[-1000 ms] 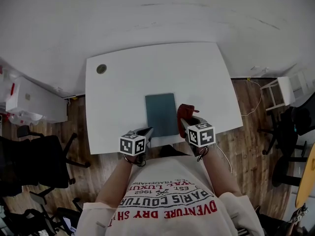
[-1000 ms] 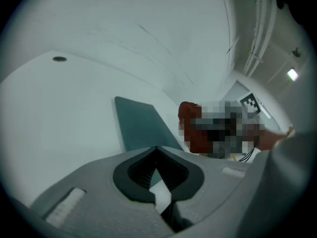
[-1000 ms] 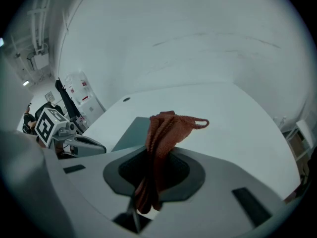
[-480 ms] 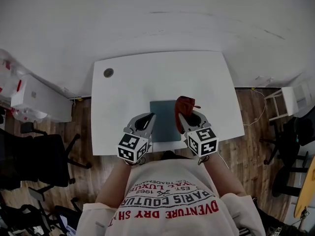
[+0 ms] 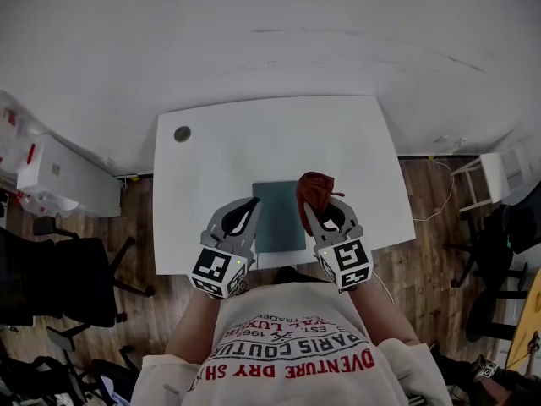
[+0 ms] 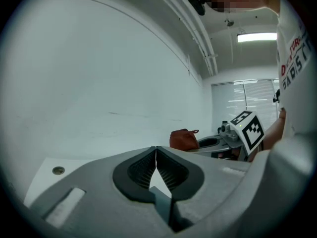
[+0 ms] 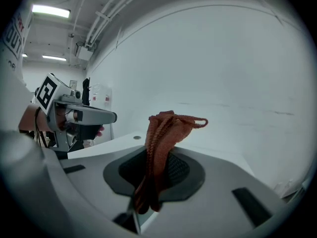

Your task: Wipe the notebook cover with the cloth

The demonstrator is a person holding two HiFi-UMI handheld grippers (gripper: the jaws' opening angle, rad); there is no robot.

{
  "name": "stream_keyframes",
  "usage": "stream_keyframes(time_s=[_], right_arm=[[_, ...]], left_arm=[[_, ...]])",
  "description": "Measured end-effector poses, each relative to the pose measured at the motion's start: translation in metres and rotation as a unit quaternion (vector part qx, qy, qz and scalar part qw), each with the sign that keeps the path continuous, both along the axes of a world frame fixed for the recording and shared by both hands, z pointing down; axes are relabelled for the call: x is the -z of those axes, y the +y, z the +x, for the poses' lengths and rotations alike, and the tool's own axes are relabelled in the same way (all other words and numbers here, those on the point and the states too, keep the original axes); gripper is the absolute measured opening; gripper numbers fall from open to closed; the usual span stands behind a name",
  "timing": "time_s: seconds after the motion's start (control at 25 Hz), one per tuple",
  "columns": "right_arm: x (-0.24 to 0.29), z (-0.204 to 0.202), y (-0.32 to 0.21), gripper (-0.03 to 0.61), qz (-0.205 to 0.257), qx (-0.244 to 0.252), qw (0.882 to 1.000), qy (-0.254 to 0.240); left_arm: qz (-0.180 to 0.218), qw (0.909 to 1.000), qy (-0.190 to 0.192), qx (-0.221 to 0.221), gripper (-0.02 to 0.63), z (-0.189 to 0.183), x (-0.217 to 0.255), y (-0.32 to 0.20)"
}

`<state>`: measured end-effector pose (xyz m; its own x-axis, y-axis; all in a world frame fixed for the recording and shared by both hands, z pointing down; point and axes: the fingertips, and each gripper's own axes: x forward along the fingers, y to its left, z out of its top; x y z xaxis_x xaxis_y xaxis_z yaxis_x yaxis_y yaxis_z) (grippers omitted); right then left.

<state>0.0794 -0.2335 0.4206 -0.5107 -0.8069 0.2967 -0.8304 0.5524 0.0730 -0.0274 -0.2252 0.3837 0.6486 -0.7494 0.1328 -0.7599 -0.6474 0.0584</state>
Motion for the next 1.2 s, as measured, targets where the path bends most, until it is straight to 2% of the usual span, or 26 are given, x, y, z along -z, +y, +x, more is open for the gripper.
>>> stream_keyframes(time_s=[0.16,0.4,0.68,1.08,1.2], right_arm=[[-0.003,0.002,0.001,0.078,-0.006,-0.009,1.0,-0.011],[-0.011,0.002,0.004,0.075,-0.018,-0.018,1.0,-0.013],[-0.008,-0.002,0.007,0.075,-0.011,-0.014,1.0,-0.011],[-0.009,-0.007,0.006,0.075,-0.014,-0.018,1.0,-0.019],[-0.009,-0.009,0.005,0.075,-0.013,-0.015,1.0,-0.013]], left_arm=[[0.002,0.9997,-0.022,-0.01,0.011,0.008,-0.006,0.003],[0.029,0.9974,-0.061,-0.026,0.011,0.022,-0.004,0.006],[0.013,0.9985,-0.051,-0.019,0.011,0.019,-0.007,0.004],[0.011,0.9978,-0.061,-0.024,0.01,0.023,-0.012,0.004],[-0.004,0.9983,-0.056,-0.019,0.011,0.023,-0.018,0.003]])
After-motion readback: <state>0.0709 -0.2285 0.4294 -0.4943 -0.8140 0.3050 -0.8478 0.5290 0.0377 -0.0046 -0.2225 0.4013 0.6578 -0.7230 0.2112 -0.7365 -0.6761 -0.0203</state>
